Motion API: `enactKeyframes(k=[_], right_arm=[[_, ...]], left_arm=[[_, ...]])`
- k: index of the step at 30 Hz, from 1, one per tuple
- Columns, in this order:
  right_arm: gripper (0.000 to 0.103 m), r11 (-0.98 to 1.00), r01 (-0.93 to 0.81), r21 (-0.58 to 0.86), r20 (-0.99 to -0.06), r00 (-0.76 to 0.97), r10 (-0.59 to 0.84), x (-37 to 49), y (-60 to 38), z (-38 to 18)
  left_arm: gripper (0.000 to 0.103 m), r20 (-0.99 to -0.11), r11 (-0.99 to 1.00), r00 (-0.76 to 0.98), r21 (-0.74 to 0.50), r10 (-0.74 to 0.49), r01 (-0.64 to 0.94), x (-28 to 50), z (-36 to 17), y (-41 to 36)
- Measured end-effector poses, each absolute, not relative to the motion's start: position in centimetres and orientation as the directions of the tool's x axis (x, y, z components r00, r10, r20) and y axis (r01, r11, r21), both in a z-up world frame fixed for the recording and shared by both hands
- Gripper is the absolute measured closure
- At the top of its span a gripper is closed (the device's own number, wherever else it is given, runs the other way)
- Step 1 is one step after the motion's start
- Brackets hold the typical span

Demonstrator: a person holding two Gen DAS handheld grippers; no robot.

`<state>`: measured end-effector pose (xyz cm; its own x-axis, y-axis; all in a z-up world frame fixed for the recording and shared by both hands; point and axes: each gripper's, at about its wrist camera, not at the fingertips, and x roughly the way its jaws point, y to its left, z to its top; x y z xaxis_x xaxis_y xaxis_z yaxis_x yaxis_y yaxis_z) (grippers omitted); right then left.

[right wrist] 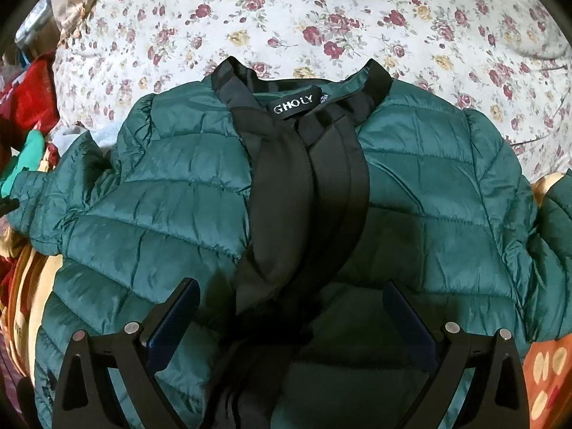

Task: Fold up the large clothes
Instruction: 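Grasp the green jacket sleeve cuff with the left gripper, then fold the held sleeve across the jacket front toward the right tool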

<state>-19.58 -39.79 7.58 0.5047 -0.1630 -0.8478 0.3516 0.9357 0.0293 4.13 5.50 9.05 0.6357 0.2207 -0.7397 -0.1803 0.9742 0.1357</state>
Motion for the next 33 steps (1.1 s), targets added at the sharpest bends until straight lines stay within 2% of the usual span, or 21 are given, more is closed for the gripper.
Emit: enactKeyframes(k=[4, 13, 15, 16, 17, 18, 19, 20, 26, 33], right_arm=[[0.002, 0.932, 0.362, 0.022, -0.854, 0.491, -0.171, -18.9, -40.0, 7.2], [0.002, 0.937, 0.348, 0.032, -0.862, 0.484, -0.15, -18.8, -39.2, 7.1], [0.002, 0.937, 0.347, 0.038, -0.862, 0.486, -0.145, -18.8, -38.9, 7.2], [0.002, 0.937, 0.347, 0.042, -0.863, 0.485, -0.141, -18.8, -38.9, 7.2], [0.002, 0.937, 0.347, 0.047, -0.865, 0.483, -0.135, -18.8, -38.9, 7.2], [0.002, 0.936, 0.347, 0.052, -0.868, 0.479, -0.129, -18.9, -38.9, 7.1], [0.002, 0.935, 0.349, 0.056, -0.87, 0.477, -0.126, -18.9, -38.9, 7.0], [0.002, 0.935, 0.351, 0.058, -0.871, 0.475, -0.125, -18.8, -38.8, 6.9], [0.002, 0.939, 0.336, 0.078, -0.867, 0.487, -0.102, -18.6, -37.9, 6.9], [0.002, 0.936, 0.336, 0.109, -0.864, 0.497, -0.077, -19.8, -38.1, 7.6]], left_arm=[[0.001, -0.73, 0.971, 0.643, 0.145, 0.233, -0.188, 5.5, 8.7, 7.6], [0.001, -0.778, 0.968, 0.586, 0.11, 0.226, -0.227, 10.2, 6.8, 12.1], [0.004, -0.782, 0.969, 0.587, 0.089, 0.211, -0.229, 10.9, 6.4, 12.6], [0.011, -0.763, 0.969, 0.609, 0.088, 0.215, -0.231, 10.9, 6.6, 12.7], [0.034, -0.753, 0.97, 0.622, 0.088, 0.214, -0.228, 10.9, 6.8, 12.5], [0.047, -0.752, 0.972, 0.625, 0.088, 0.208, -0.218, 10.9, 6.9, 12.4], [0.069, -0.765, 0.977, 0.617, 0.078, 0.186, -0.197, 11.0, 7.0, 12.1], [0.083, -0.777, 0.982, 0.611, 0.053, 0.155, -0.181, 11.1, 7.1, 12.1], [0.088, -0.751, 0.989, 0.655, -0.028, 0.075, -0.145, 7.6, 9.8, 11.3], [0.088, -0.718, 0.998, 0.693, -0.053, -0.064, 0.037, 2.0, 13.5, 6.7]])
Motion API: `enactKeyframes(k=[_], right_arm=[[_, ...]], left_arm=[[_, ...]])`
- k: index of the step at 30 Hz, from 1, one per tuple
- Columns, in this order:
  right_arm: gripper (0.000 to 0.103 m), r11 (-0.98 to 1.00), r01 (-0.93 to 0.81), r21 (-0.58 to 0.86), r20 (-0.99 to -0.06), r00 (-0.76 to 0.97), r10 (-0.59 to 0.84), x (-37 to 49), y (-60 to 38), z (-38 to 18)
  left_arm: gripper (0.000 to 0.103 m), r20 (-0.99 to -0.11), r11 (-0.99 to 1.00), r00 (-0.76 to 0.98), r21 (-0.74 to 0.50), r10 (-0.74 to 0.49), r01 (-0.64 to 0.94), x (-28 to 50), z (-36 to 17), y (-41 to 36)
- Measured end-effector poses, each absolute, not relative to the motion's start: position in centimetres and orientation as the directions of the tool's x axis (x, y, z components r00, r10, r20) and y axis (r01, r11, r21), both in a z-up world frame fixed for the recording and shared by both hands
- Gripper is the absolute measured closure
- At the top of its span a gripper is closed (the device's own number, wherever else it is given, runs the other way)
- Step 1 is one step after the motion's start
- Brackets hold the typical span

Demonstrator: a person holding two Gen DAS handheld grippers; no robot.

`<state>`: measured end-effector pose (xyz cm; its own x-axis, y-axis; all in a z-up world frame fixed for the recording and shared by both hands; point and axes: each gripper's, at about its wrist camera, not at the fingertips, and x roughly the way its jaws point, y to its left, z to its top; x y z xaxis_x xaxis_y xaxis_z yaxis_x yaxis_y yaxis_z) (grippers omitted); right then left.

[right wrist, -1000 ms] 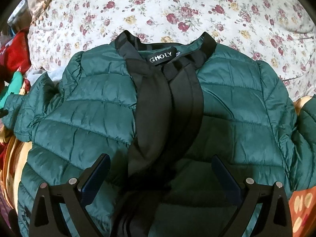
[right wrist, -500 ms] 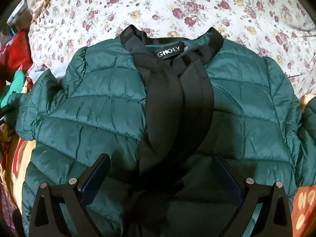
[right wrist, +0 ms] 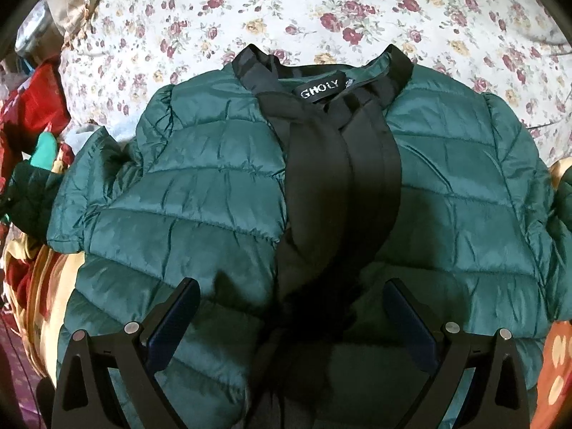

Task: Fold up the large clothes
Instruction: 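Fold the held sleeve across the jacket front toward the right tool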

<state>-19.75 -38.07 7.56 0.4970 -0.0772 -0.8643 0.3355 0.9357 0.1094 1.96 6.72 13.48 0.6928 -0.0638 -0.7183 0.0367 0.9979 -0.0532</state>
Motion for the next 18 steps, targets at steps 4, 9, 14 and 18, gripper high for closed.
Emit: enactKeyframes(k=[4, 9, 14, 18], right_arm=[[0.002, 0.937, 0.334, 0.1, -0.86, 0.503, -0.088, -20.5, -38.1, 8.0], [0.002, 0.93, 0.352, 0.104, -0.853, 0.512, -0.098, -21.9, -39.2, 8.6], [0.002, 0.921, 0.379, 0.096, -0.847, 0.517, -0.125, -23.5, -40.9, 9.3], [0.002, 0.918, 0.389, 0.074, -0.849, 0.508, -0.146, -24.5, -42.1, 9.5]], left_arm=[[0.088, -0.714, 0.992, 0.689, -0.061, -0.124, 0.115, -1.6, 14.9, 3.0], [0.089, -0.716, 0.977, 0.673, -0.062, -0.185, 0.203, -3.8, 15.7, -2.1], [0.089, -0.711, 0.951, 0.656, -0.057, -0.253, 0.305, -6.7, 16.3, -7.8], [0.089, -0.721, 0.927, 0.626, -0.06, -0.296, 0.369, -8.3, 16.1, -11.9]])
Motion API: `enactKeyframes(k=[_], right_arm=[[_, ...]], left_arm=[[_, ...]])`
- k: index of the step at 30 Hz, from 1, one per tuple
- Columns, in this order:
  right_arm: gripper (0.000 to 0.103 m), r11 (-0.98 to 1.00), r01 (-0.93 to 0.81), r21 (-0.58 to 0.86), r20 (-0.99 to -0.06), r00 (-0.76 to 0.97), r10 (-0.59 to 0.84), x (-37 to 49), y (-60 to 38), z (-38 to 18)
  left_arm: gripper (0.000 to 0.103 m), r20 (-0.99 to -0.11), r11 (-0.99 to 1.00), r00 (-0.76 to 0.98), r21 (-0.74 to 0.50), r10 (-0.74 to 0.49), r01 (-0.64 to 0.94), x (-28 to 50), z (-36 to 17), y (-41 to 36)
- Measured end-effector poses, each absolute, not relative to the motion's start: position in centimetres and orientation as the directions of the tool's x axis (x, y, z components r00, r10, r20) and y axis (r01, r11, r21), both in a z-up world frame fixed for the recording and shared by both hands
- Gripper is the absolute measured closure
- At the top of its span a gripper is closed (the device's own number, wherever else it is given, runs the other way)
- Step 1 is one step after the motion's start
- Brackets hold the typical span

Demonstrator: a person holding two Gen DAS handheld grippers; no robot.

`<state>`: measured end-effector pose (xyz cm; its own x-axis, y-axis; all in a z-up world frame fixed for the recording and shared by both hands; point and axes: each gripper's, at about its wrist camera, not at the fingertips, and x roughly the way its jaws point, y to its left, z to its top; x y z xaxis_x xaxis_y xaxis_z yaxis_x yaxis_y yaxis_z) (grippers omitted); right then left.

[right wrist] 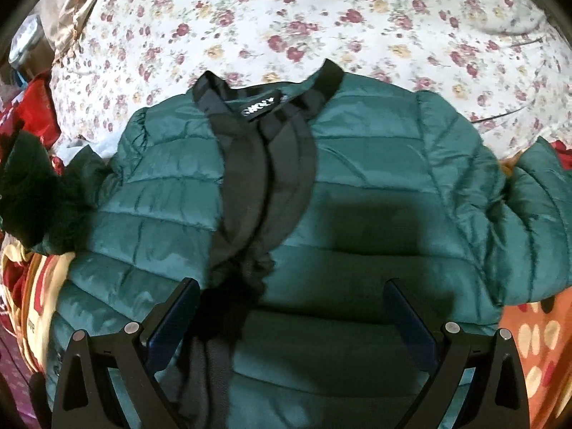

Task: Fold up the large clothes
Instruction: 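Fold the held sleeve across the jacket front toward the right tool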

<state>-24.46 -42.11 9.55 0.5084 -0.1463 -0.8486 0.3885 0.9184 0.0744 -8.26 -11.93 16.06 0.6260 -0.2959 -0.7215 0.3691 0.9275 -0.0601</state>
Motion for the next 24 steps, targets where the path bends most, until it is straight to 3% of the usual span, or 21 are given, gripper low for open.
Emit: enactKeyframes(k=[12, 24], right_arm=[[0.002, 0.894, 0.441, 0.073, -0.852, 0.494, -0.174, -26.8, -45.3, 9.3], [0.001, 0.883, 0.465, 0.063, -0.836, 0.508, -0.208, -29.1, -47.9, 9.8]], left_arm=[[0.089, -0.742, 0.841, 0.538, -0.064, -0.401, 0.538, -13.4, 15.2, -23.0], [0.089, -0.798, 0.778, 0.45, -0.037, -0.401, 0.628, -15.9, 10.7, -30.5]])
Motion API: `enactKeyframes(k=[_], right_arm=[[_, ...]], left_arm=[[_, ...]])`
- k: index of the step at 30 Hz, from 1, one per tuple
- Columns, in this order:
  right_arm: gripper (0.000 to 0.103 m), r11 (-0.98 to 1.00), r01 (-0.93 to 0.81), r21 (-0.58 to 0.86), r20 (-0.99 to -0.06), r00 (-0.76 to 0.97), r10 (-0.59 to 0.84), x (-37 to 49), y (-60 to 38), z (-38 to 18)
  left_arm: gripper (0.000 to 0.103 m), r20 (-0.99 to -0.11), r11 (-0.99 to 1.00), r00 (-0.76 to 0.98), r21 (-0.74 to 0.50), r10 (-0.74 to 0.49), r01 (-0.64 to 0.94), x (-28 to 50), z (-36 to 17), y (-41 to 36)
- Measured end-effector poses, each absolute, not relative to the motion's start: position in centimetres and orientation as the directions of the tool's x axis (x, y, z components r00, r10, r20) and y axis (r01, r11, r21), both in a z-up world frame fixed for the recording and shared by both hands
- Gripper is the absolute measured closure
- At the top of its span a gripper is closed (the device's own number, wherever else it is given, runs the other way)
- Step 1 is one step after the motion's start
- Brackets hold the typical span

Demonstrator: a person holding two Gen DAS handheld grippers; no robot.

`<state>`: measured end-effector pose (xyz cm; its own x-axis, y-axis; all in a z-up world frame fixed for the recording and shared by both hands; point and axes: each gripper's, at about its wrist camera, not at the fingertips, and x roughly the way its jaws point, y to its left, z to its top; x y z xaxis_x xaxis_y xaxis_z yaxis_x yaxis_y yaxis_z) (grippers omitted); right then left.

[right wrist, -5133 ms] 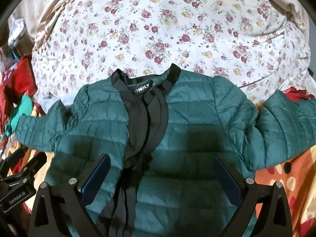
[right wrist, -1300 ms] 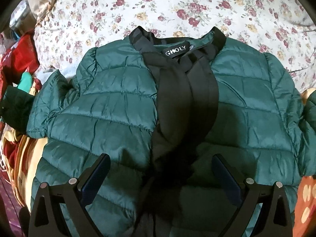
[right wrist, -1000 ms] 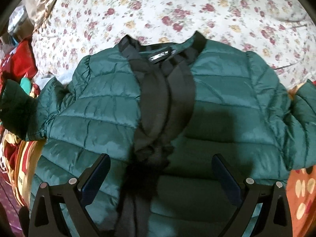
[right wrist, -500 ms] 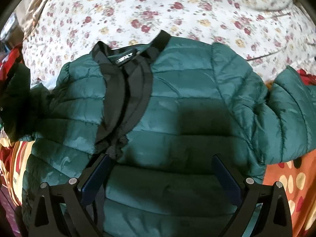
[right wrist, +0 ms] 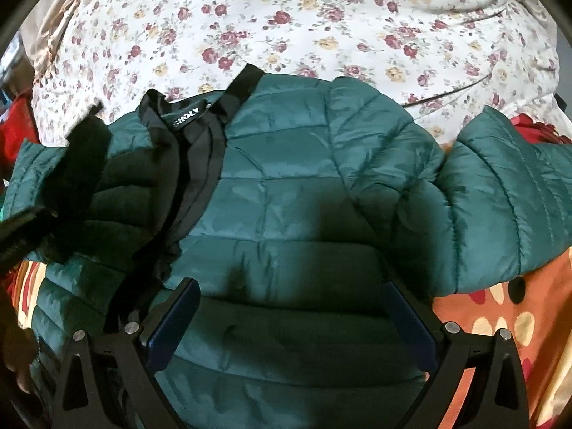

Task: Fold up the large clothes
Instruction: 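Fold the held sleeve across the jacket front toward the right tool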

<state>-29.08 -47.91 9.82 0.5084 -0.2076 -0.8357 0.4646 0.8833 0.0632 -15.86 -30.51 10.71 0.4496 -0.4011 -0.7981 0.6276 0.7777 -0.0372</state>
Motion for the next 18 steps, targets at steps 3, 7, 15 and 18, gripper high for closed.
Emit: enactKeyframes(k=[3, 7, 15, 18], right_arm=[[0.001, 0.874, 0.479, 0.084, -0.841, 0.504, -0.195, -29.4, -48.6, 9.4], [0.001, 0.862, 0.495, 0.112, -0.849, 0.499, -0.176, -29.9, -49.3, 8.7], [0.001, 0.858, 0.491, 0.149, -0.847, 0.511, -0.145, -30.3, -49.2, 8.4], [0.001, 0.852, 0.486, 0.195, -0.835, 0.538, -0.116, -30.4, -48.9, 9.1]], left_arm=[[0.089, -0.817, 0.769, 0.426, -0.033, -0.388, 0.638, -16.2, 9.0, -31.9], [0.088, -0.839, 0.763, 0.409, -0.012, -0.36, 0.646, -16.6, 6.6, -33.2], [0.056, -0.837, 0.724, 0.327, -0.113, -0.438, 0.68, -17.3, 7.2, -32.5], [0.053, -0.815, 0.726, 0.291, -0.213, -0.502, 0.654, -17.2, 9.4, -30.4]])
